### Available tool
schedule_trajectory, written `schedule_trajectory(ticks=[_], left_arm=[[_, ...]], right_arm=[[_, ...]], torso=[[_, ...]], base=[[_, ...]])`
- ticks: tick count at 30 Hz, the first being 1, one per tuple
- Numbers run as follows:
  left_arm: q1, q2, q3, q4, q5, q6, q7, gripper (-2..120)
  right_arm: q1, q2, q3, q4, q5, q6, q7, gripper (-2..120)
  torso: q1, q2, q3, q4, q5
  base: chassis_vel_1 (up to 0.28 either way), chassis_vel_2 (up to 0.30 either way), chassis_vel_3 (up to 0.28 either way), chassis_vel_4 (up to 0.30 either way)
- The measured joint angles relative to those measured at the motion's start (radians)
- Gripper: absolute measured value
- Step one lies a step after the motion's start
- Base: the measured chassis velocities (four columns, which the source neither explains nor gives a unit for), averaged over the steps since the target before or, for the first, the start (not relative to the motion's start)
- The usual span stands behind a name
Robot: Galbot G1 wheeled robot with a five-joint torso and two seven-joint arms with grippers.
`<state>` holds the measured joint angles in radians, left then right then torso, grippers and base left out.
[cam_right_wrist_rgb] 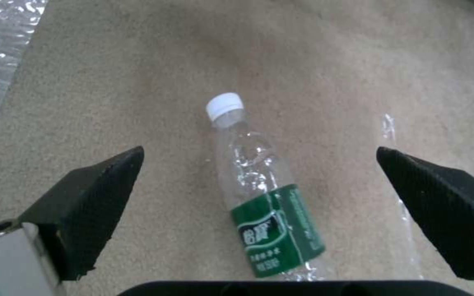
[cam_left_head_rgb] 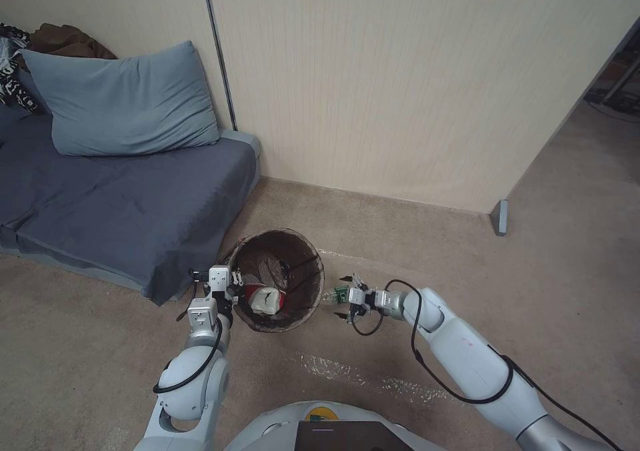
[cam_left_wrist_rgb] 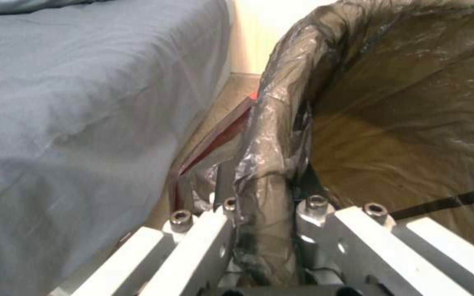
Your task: Pick up the trash bin, then pick up the garbage from the floor and place it into the trash bin.
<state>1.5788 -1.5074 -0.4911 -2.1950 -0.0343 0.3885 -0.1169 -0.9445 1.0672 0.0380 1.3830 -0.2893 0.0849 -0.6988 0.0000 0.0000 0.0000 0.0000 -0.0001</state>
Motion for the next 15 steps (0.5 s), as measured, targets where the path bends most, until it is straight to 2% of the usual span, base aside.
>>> schedule_trajectory(ticks=[15], left_arm=[[0.003, -0.001, -0.008, -0.003, 0.001, -0.001, 0.0, 3]], right_arm=[[0.043, 0.073, 0.002, -0.137, -0.018, 0.042, -0.01, 100]], torso=[[0.0, 0.0, 0.0, 0.0001, 0.0001]], base=[[0.0, 0.0, 0.0, 0.0]])
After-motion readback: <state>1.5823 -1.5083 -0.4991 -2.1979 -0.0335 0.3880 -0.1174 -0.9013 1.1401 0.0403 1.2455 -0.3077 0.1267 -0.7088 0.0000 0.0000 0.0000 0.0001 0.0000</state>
